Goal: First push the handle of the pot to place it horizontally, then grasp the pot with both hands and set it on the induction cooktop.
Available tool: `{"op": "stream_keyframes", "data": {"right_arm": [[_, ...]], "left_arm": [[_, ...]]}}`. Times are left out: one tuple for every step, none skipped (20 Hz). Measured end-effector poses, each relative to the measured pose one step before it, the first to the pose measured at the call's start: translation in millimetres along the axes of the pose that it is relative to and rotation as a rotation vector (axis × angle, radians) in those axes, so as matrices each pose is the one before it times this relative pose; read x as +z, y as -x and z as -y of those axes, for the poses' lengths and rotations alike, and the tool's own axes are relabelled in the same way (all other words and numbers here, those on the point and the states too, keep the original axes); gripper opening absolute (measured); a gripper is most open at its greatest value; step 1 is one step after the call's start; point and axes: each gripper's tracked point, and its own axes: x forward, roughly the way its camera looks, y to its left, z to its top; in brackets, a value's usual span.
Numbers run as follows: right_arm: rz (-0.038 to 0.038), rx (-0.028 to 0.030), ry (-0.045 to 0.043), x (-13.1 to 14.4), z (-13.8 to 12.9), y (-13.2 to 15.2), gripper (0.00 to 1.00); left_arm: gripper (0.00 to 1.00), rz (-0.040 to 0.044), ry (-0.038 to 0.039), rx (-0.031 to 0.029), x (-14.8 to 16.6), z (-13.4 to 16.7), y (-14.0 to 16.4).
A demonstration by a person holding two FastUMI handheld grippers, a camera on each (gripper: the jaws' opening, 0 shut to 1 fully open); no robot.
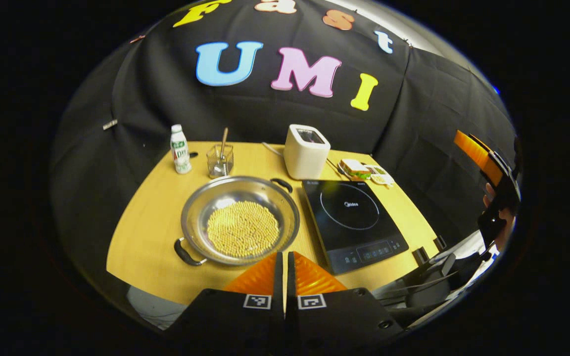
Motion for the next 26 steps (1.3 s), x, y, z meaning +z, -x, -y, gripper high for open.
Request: {"op": "stream_keyframes", "data": {"right_arm": [[-0.00386, 0.00067, 0.0018, -1.03, 0.07, 0.97, 0.98], [-0.00238, 0.00074, 0.00167, -0.07, -0.12, -0.09, 0.98], [-0.00184, -0.00036, 0.00248, 0.01, -0.17, 0.07, 0.98], [-0.00135, 0.00014, 0.00089, -0.18, -0.11, -0.23, 0.98], [-0.00206, -0.00206, -0.00006, 0.1, 0.09, 0.15, 0.98], [-0.00241, -0.00097, -0.00104, -0.62, 0.15, -0.28, 0.98], [-0.00165, -0.00351, -0.00026, -0.99, 1.17, -0.15, 0.98], [-0.00117, -0.00138, -0.00022, -0.17, 1.14, -0.65, 0.98], [0.00014, -0.00211, -0.00027, 0.07, 0.24, -1.26, 0.98], [0.00007, -0.00136, 0.00009, 0.13, 0.06, -0.36, 0.98], [-0.00236, -0.00265, 0.00212, -1.7, -0.06, -1.75, 0.97], [-0.00409, -0.00187, 0.00291, -0.66, 0.41, -1.1, 0.98], [-0.00253, -0.00135, 0.003, -1.11, -0.67, -1.5, 0.98], [-0.00252, -0.00128, 0.00285, -0.73, 0.11, -0.99, 0.98], [-0.00114, -0.00107, 0.0021, -0.88, -0.77, -2.05, 0.98], [-0.00197, -0.00165, 0.0018, -1.02, -0.56, -1.85, 0.97], [-0.00334, -0.0006, 0.0002, -1.76, -0.92, -1.21, 0.98], [-0.00414, -0.00226, 0.00021, -1.78, -0.7, -1.51, 0.98], [-0.00161, -0.00381, 0.00173, -0.89, -0.13, -1.63, 0.98], [-0.00091, -0.00456, 0.00287, -0.03, 0.4, -1.58, 0.98], [0.00015, -0.00491, 0.00242, -1.41, 0.61, -1.05, 0.98], [0.00043, -0.0062, 0.00383, -0.09, 0.24, -1.23, 0.99], [0.00039, -0.00584, 0.00425, -0.68, 0.62, -1.12, 0.99], [-0.00096, -0.00437, 0.00272, -0.52, 0.37, -1.72, 0.98], [-0.00179, -0.00365, 0.00142, -2.18, -0.43, -1.29, 0.99], [-0.00051, -0.00171, 0.00087, 0.12, -1.35, -0.98, 0.98]], "left_arm": [[0.05, -0.03075, 0.02409, -0.01756, -8.58, -0.16, -1.72], [0.05, -0.02922, 0.01445, -0.01288, -8.99, -2.13, -1.03], [0.05, -0.03165, 0.00912, -0.00481, -7.39, -3.65, -1.1], [0.05, -0.03173, 0.00676, -0.00224, -9.28, -5.6, -2.09], [0.05, -0.0332, 0.00864, 0.00386, -7.09, -5.84, -1.91], [0.05, -0.02982, 0.00777, 0.00531, -6.65, -6.2, -3.27], [0.05, -0.03198, 0.0092, 0.00633, -4.2, -7.15, -2.9], [0.05, -0.02317, 0.00688, 0.00317, -4.48, -7.17, -3.89], [0.05, -0.02199, 0.00716, 0.00713, -1.1, -5.81, -4.36], [0.05, -0.01244, 0.00349, 0.00783, -0.22, -8.06, -3.74], [0.05, -0.00462, 0.00398, 0.00283, 3.33, -6.36, -3.61], [0.05, -0.00169, 0.00753, -0.00358, 4.67, -5.28, -2.9], [0.05, -0.00006, 0.01098, -0.00678, 6.94, -6.15, -2.62], [0.05, -0.00497, 0.00465, -0.00377, 5.69, -6.85, -2.91], [0.05, -0.01471, -0.00444, 0.00222, 4.31, -9.12, -3.87], [0.05, -0.02179, -0.00904, 0.00606, 0.31, -9.49, -4.19], [0.06, -0.02395, -0.00939, 0.00142, -0.53, -7.6, -3.9], [0.06, -0.02121, -0.00477, 0.00269, 0.06, -6.43, -4.39], [0.05, -0.02108, -0.00276, 0.00512, -0.39, -6.5, -3.66], [0.05, -0.01848, -0.00208, 0.00477, -1.3, -5.94, -4.24], [0.05, -0.01774, -0.00477, 0.00195, 0.45, -3.55, -5.04], [0.05, -0.01731, -0.00888, 0.00715, -1.06, -4.04, -4.92], [0.05, -0.00885, -0.00839, 0.00983, 0.24, -4.62, -4.3], [0.05, -0.00631, -0.00666, 0.00656, 0.52, -3.48, -3.44], [0.05, -0.00316, -0.00162, -0.00087, 1.19, -1.74, -2.32], [0.03, -0.00015, 0.00035, 0.00014, 2.21, -2.61, -1.95]]}}
